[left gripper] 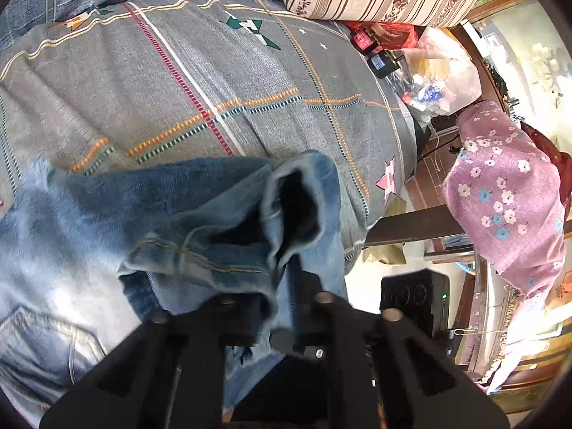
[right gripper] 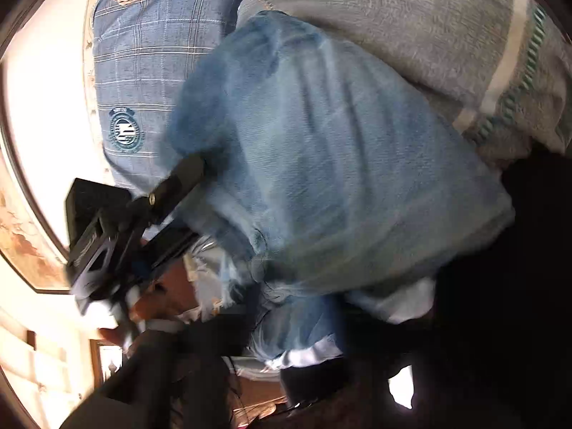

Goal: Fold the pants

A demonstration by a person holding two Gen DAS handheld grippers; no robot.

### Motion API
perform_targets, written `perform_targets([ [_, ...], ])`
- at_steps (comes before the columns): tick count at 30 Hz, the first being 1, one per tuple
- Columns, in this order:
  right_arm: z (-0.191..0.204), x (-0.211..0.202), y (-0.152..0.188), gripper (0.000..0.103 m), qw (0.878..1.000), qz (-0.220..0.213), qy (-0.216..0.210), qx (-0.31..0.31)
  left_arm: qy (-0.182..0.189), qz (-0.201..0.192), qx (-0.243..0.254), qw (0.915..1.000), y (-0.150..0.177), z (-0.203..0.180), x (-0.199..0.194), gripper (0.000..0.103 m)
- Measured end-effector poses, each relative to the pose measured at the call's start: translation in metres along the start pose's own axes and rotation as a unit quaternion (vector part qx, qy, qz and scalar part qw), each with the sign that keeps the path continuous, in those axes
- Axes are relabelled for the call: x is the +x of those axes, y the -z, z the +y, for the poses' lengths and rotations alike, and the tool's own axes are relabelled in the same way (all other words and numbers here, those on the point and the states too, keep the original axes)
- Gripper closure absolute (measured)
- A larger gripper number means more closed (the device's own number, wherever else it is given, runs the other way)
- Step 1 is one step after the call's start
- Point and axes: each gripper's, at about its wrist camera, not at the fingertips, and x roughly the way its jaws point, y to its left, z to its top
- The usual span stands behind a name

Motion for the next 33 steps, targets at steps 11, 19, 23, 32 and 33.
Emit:
perform_targets([
  [11, 0.030, 0.009, 0.018, 0.091, 0.985, 0.034, 0.112, -0.123, -0.012, 0.004, -0.141, 0.9899, 0.049, 0.093, -0.002, 0.095],
  [19, 0.075, -0.047, 0.029, 0.057, 0.963, 0.029, 0.121, -0.237, 0.034, -0.084, -0.022, 0.9956, 0.046, 0.038, -0.067, 0.047],
  [23, 0.085, -0.067, 0.012, 0.043, 0.961, -0.053, 0.122, -0.241, 0.008, -0.082, -0.015, 0.9965, 0.020, 0.031, -0.051, 0.043],
  [32, 0.090, -0.068, -0.041, 0.048, 0.931, -0.161, 0.159, -0.285, -0.055, -0.064, -0.042, 0.9955, 0.005, 0.019, -0.008, 0.055],
  [33, 0.092, -0.064, -0.048, 0.052, 0.930, -0.164, 0.155, -0.290, -0.068, -0.058, -0.051, 0.9947, 0.007, 0.023, -0.004, 0.061],
])
